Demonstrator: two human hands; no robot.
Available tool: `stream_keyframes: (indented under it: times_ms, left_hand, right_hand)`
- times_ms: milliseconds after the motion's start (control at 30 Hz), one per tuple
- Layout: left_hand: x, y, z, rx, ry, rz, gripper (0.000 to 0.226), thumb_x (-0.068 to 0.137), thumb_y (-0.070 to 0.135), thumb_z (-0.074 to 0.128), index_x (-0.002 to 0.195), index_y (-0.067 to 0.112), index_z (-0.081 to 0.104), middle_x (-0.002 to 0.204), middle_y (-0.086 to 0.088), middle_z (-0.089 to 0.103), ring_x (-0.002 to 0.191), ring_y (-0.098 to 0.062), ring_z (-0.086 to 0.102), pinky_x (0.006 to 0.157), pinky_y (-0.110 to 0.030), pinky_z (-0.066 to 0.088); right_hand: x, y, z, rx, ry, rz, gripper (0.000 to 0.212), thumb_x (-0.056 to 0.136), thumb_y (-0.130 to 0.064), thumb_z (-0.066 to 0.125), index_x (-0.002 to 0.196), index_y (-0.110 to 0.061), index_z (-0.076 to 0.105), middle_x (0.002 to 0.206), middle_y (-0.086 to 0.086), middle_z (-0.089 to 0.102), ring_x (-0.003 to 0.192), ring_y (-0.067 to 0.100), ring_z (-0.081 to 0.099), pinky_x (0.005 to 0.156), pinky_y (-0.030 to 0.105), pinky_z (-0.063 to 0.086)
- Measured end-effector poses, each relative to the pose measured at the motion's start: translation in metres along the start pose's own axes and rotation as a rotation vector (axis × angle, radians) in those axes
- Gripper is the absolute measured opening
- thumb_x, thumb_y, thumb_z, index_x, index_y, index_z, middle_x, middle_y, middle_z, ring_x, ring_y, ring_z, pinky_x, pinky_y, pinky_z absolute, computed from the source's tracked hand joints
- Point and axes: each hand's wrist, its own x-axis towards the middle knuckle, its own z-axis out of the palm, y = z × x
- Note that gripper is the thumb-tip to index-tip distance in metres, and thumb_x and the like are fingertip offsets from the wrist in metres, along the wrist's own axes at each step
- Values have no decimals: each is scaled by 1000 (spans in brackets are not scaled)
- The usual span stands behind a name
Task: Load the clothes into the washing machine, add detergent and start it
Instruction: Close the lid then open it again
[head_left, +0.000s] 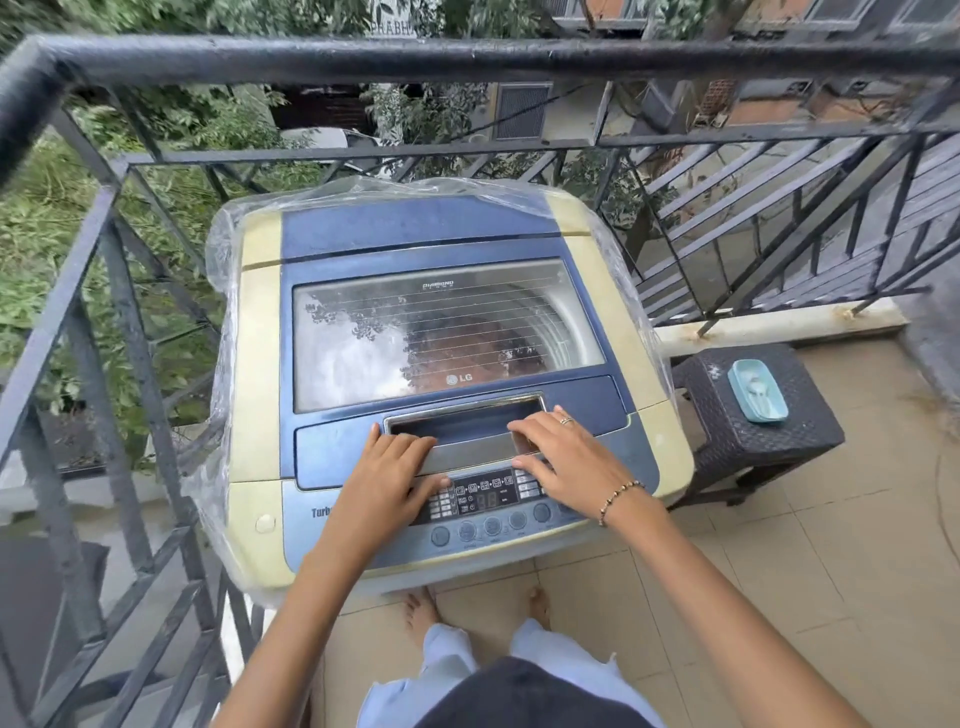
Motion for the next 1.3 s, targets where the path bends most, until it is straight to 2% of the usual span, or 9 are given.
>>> stream_keyframes:
  times_ms: [267, 367, 500, 733, 867, 967, 1067, 1200, 1300]
  left_hand:
    - [9, 18, -18, -65, 117, -53, 35, 73, 23, 79, 99, 9, 61, 85, 2, 55, 85, -15, 38, 90, -45, 43]
    - [12, 23, -40, 43, 214, 14, 31, 78, 19, 73, 104, 12, 57, 87, 0, 57, 86, -22, 50, 104, -51, 36]
    - [28, 34, -79, 214, 353, 48, 28, 87, 29, 48, 110, 16, 54, 94, -3, 63, 89, -29, 58, 109, -48, 32]
    - [77, 35, -147, 274, 561, 63, 31, 94, 38, 50, 108, 16, 67, 98, -4, 68, 92, -29, 60, 103, -44, 38]
    - [113, 28, -178, 91, 702, -32, 41, 89, 52, 56, 98, 12, 63, 98, -8, 61, 96, -28, 54, 91, -40, 39]
    - [141, 22, -196, 59, 775, -75, 40, 88, 48, 57, 94, 8, 61, 96, -11, 60, 97, -29, 54, 97, -39, 37]
    - [166, 16, -213, 31, 807, -89, 35, 90, 41, 54, 97, 8, 65, 99, -8, 64, 96, -23, 57, 115, -35, 20]
    - [196, 2, -231, -10, 808, -77, 27, 93, 30, 51, 104, 13, 69, 105, 0, 69, 98, -12, 61, 119, -40, 6]
    - [217, -8, -239, -45, 803, -88, 28, 95, 27, 48, 108, 16, 69, 108, 3, 70, 98, -9, 62, 119, -40, 2]
  right_hand:
    - [4, 1, -18, 92, 58, -63, 32, 87, -40, 61, 107, -17, 51, 96, -7, 48, 96, 15, 49, 117, 39, 22]
    - [6, -3, -38, 38, 105, -114, 35, 83, -32, 66, 111, -20, 49, 104, -8, 49, 110, 20, 50, 115, 42, 27]
    - [20, -10, -76, -29, 320, -215, 34, 74, 3, 59, 104, -13, 57, 97, -3, 56, 92, 15, 53, 118, 39, 19]
    - [50, -22, -145, -31, 586, -299, 29, 86, -22, 63, 113, -14, 65, 106, 0, 67, 102, 14, 60, 117, 31, 15]
    - [80, -33, -171, 85, 863, -272, 21, 82, -22, 70, 99, -10, 69, 97, 3, 69, 92, 14, 61, 105, 11, 26]
    - [103, -39, -187, 165, 1036, -232, 21, 78, -24, 73, 92, -8, 69, 91, 2, 69, 89, 4, 55, 91, 24, 46]
    - [131, -43, -203, 234, 1138, -213, 21, 76, -26, 73, 90, -10, 72, 90, 1, 71, 87, 0, 55, 88, 26, 50]
    - [165, -45, -219, 242, 1171, -167, 20, 78, -22, 71, 93, -9, 73, 92, 3, 72, 87, 2, 58, 86, 11, 46]
    - [187, -43, -228, 206, 1168, -169, 19, 84, -15, 64, 100, -8, 72, 98, 4, 72, 92, 8, 63, 92, 21, 50]
